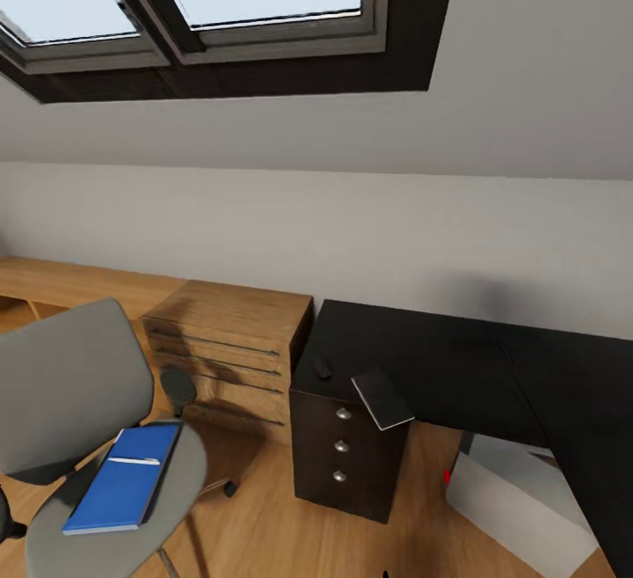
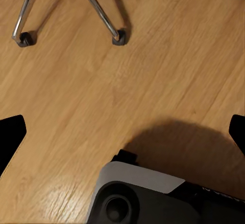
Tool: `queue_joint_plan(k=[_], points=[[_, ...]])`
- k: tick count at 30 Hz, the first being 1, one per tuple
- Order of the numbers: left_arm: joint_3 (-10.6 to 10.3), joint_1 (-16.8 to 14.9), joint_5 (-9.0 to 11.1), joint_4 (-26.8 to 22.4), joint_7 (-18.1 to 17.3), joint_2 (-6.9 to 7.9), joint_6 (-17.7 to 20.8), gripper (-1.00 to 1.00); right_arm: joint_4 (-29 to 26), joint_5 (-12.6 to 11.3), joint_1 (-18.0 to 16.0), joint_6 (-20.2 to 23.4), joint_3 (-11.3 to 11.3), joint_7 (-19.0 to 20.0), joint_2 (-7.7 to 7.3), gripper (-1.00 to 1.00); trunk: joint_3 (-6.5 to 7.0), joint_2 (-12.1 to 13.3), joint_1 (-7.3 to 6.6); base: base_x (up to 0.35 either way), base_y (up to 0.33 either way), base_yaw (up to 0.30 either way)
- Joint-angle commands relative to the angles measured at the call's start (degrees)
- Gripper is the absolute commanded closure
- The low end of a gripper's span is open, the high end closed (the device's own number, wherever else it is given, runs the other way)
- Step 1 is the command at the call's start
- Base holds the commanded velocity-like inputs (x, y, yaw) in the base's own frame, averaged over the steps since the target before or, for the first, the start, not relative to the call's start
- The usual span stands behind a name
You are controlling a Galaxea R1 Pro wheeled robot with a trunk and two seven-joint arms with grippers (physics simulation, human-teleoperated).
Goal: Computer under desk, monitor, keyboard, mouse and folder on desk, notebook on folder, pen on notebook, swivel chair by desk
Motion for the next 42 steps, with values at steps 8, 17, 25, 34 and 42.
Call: queue_joint_plan(k=[8, 17, 25, 34, 42], points=[[-0.48, -0.01, 0.55, -9.23, 0.32, 0.00, 0.41, -1.00, -4.36, -0.44, -0.04, -1.45, 0.45, -0.04, -0.17, -1.00, -0.07, -0.05, 0.05, 0.328, -0.016, 0.002], [-0.13, -0.01, 0.54, -27.96, 0.66, 0.25, 15.30, -1.00, -23.96, 0.31, -0.19, 8.18, 0.30, -5.44, -0.49, -1.00, -0.07, -0.05, 0.05, 0.329, -0.066, 0.000], [2.43, -0.02, 0.62, -51.09, 0.89, -0.15, 30.91, -1.00, -53.57, 7.57, -0.43, 39.53, 0.35, -18.91, -0.17, -1.00, -0.07, -0.05, 0.05, 0.328, -0.085, 0.000], [4.38, -0.01, 0.88, -55.32, 1.50, -0.27, 34.94, -1.00, -61.90, 8.12, -0.87, 56.58, 0.45, -19.36, -0.16, -1.00, -0.07, -0.05, 0.05, 0.326, -0.097, 0.000], [4.94, -0.01, 0.93, -55.24, 1.56, -0.18, 35.26, -1.00, -58.15, 7.92, -0.92, 58.06, 0.95, -19.44, -0.05, -1.00, -0.07, -0.05, 0.05, 0.107, -0.034, 0.013]])
